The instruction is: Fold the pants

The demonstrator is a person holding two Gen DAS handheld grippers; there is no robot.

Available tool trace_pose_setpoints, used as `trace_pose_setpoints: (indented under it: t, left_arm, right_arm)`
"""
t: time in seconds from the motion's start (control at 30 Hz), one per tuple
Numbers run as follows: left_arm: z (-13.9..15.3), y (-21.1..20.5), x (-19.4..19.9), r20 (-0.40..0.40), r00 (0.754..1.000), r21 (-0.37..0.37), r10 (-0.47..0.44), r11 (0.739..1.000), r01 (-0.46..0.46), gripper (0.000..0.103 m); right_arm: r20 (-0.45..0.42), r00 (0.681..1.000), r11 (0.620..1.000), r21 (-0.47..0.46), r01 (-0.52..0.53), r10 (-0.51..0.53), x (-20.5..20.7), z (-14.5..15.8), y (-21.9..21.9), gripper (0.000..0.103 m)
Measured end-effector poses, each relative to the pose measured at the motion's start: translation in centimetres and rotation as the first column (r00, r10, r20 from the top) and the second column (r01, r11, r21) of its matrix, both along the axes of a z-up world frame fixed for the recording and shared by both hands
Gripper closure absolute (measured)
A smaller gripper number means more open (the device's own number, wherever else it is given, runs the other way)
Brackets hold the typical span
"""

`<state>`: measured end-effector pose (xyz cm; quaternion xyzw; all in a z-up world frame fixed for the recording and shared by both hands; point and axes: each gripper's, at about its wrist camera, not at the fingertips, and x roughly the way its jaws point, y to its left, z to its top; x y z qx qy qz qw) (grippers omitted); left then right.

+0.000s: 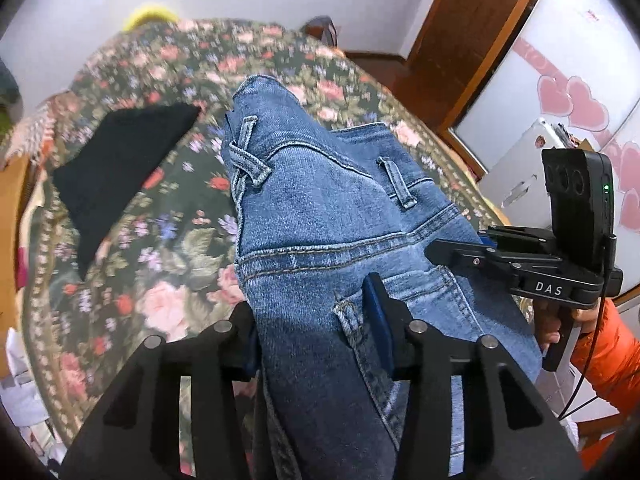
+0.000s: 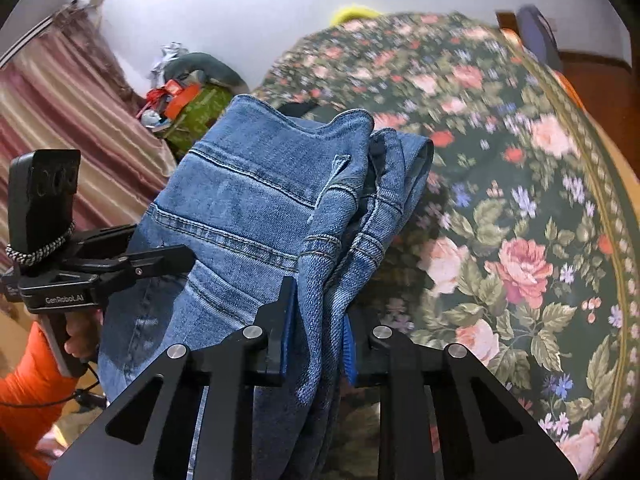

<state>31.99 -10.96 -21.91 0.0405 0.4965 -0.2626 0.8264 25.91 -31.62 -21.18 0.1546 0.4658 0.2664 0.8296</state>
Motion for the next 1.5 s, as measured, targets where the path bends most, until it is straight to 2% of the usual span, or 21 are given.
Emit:
trace_pose_setpoints:
  t: [0.13,0.4,0.53,0.73,0.9,1.1,1.17,1.4,1.5]
  left_arm:
    - [3.2,1.7,-1.5,0.105,0.994,0.013,0.032,0.999,-0.034,0.060]
    - [9.2,6.8,-0.1,0.266,0.952,-0.057,0.150,0.989,-0.140,0.060]
    - [10.6,9.6,1.7,0.317,0.925,-0.087,0.210,0.978,-0.192,0.060]
    - [10.8,13.7,6.5,0.328,0.904,-0.125,0.274,0.961,-0.246,0.060]
    - [9.0,15.7,11.3,0.314,0.893,-0.128,0.322,0.947,-0.296,0.060]
    - [4.3,17.4,17.2,0.261,0.892,-0.121,0.369,0.929,-0.349,0.060]
    - [2.4,17.9,19.1,0.238,0.896,-0.116,0.376,0.926,-0.358,0.060]
    - [-5.5,19.0,24.7,0.105,0.904,-0.097,0.415,0.909,-0.406,0.060]
    - [-8.7,19.7,26.6,-0.009,0.903,-0.098,0.429,0.898,-0.428,0.059]
  right_arm:
    - [0.077,0.997,1.000,0.015,-0.014,0.013,0.2,3.3,1.5,0.086]
    - [0.236,0.970,0.998,0.029,-0.061,0.052,3.7,8.9,5.8,0.086]
    - [0.289,0.954,0.996,0.021,-0.087,0.078,6.0,10.6,8.4,0.086]
    - [0.331,0.937,0.993,-0.008,-0.117,0.113,10.7,11.3,12.5,0.086]
    - [0.307,0.944,0.992,-0.029,-0.120,0.123,14.8,9.6,15.1,0.086]
    - [0.247,0.960,0.991,-0.057,-0.121,0.132,19.9,5.7,17.5,0.086]
    - [0.212,0.968,0.990,-0.071,-0.124,0.137,21.8,3.4,18.1,0.086]
    - [0.104,0.982,0.979,-0.148,-0.143,0.159,26.5,-3.0,19.7,0.087]
    - [0.071,0.984,0.971,-0.188,-0.148,0.164,26.9,-5.0,19.9,0.086]
